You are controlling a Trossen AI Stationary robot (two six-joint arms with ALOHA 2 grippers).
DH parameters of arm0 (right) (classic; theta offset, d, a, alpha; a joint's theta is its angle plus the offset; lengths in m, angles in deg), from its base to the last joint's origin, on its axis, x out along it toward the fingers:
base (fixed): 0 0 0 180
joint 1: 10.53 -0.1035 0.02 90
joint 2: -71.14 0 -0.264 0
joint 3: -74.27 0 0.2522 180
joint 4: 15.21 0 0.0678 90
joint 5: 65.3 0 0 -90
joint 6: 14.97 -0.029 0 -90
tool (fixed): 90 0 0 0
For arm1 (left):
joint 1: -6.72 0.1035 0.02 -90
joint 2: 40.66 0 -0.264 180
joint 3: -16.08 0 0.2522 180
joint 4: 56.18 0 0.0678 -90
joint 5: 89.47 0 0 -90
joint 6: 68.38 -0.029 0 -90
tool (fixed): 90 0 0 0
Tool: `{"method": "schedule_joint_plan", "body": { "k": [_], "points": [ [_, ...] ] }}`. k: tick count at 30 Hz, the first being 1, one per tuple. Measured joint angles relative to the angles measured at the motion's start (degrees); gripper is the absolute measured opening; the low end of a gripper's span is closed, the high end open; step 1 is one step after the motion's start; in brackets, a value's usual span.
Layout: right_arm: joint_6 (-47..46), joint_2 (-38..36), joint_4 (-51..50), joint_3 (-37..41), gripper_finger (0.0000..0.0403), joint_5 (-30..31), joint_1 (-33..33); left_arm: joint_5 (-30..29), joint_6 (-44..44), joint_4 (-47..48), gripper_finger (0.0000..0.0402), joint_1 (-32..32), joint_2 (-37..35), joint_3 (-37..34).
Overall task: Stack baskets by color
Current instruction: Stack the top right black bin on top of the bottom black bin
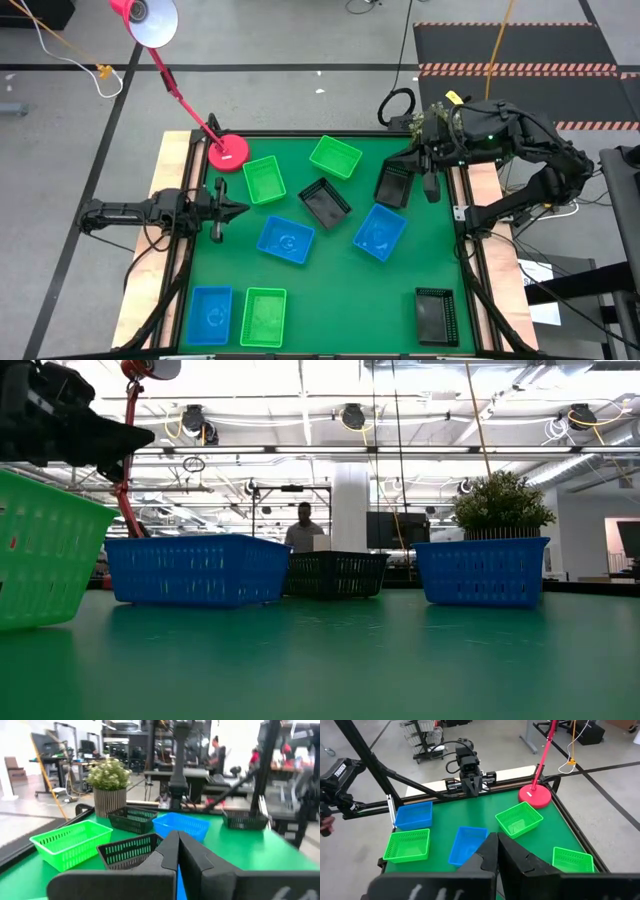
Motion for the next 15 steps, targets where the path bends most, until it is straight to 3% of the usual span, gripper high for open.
{"method": "schedule_joint_plan", "body": {
  "k": [6, 15],
  "points": [
    [1.73, 0.0, 0.0, 0.0, 0.0, 0.05, 0.04, -1.12, 1.55, -1.21, 0.0005, 0.0, 0.08, 4.13],
    [2.44, -0.02, -0.02, 0.0, 0.0, 0.07, 0.07, -4.54, 1.61, 1.92, 0.0005, 0.0, 5.67, 17.18]
  ]
}}
